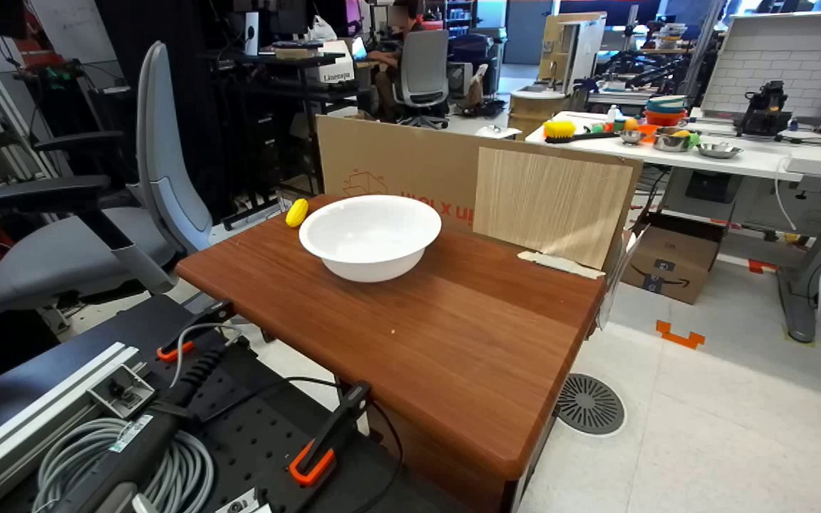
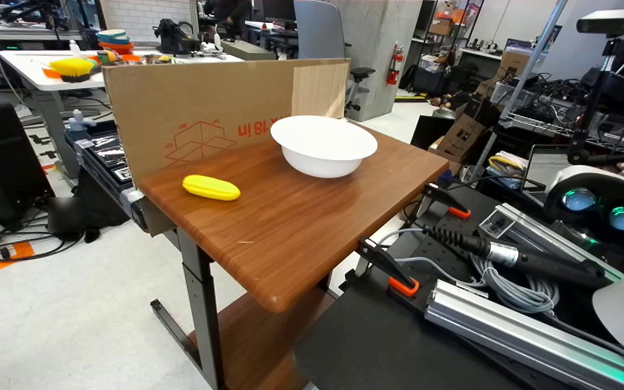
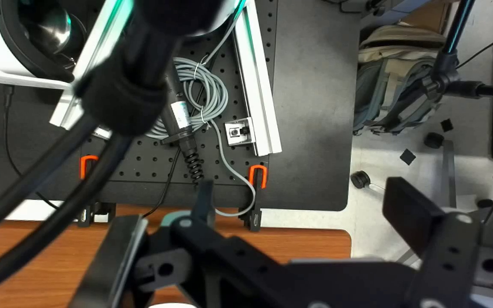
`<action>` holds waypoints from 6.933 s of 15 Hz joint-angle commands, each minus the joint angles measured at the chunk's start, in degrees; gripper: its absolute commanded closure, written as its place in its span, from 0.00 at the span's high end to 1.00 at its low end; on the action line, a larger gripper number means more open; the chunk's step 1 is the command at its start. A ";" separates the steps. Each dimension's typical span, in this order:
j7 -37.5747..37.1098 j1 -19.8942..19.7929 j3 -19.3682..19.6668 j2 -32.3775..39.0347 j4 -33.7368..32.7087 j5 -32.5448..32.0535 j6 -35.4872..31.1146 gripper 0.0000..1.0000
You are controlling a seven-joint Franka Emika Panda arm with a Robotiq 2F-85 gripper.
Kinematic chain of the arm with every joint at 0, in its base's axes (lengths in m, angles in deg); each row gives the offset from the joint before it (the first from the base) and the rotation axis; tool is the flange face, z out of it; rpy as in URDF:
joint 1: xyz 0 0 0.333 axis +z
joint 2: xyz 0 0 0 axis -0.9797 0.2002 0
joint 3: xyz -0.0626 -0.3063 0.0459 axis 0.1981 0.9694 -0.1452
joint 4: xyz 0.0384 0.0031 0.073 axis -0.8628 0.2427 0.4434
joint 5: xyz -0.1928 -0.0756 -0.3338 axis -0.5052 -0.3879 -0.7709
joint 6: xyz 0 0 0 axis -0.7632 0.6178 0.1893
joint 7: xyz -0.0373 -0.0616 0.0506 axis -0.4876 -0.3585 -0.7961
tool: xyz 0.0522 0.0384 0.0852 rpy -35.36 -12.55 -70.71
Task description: Pick up the plush corn and put it in the bowl
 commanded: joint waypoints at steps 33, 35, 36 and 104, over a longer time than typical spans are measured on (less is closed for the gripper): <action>-8.88 7.78 -4.10 69.92 -45.60 -15.88 -33.26 1.00; -9.85 8.57 -3.98 71.58 -46.76 -15.63 -33.17 1.00; -10.38 8.86 -3.89 72.14 -47.25 -15.46 -32.90 1.00; -21.88 11.47 -2.52 75.83 -60.21 -13.55 -27.64 0.08</action>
